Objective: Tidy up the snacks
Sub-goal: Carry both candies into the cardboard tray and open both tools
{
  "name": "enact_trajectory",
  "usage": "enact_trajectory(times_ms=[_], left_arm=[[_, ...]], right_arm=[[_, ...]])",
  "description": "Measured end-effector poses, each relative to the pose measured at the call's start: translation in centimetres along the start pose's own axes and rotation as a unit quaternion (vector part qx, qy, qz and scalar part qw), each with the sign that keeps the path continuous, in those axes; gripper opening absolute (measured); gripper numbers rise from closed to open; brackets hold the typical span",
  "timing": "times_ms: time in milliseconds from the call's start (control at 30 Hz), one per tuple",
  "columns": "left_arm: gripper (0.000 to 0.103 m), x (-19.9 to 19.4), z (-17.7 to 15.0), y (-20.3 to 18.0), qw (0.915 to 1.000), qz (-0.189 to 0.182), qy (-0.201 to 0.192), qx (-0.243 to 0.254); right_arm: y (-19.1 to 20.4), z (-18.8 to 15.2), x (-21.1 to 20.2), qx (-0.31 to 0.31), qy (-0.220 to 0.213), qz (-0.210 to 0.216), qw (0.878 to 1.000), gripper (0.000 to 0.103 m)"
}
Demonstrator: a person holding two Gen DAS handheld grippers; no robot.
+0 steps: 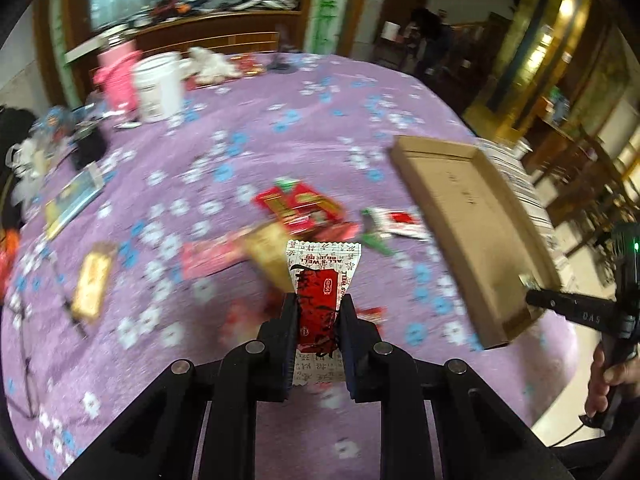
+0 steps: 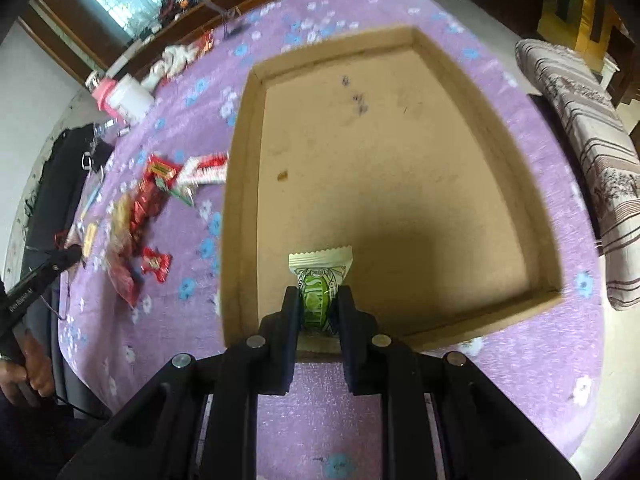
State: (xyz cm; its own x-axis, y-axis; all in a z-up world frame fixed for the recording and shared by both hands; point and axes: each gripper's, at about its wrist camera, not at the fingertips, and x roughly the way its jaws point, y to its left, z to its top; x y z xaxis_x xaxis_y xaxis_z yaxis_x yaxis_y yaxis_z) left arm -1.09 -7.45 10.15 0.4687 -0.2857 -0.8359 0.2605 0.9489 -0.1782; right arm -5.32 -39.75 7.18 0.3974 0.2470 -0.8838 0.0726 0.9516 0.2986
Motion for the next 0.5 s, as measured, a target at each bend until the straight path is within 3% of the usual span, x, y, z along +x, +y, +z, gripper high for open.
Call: enact_trajectory(times_ms=[233, 500], left_arm=[[0.019, 1.6, 3.3, -5.8, 0.9967, -0.061, 0.012, 0.052], [0.019, 3.2, 6.9, -13.2, 0.9891, -0.097, 0.008, 0.111]], right_arm=[[-0.1, 2.8, -3.2, 0.006, -0.033, 0.005, 0.999, 0.018], [-0.9, 6.7, -4.7, 0.013, -0.065, 0.004, 0.998, 0.018]])
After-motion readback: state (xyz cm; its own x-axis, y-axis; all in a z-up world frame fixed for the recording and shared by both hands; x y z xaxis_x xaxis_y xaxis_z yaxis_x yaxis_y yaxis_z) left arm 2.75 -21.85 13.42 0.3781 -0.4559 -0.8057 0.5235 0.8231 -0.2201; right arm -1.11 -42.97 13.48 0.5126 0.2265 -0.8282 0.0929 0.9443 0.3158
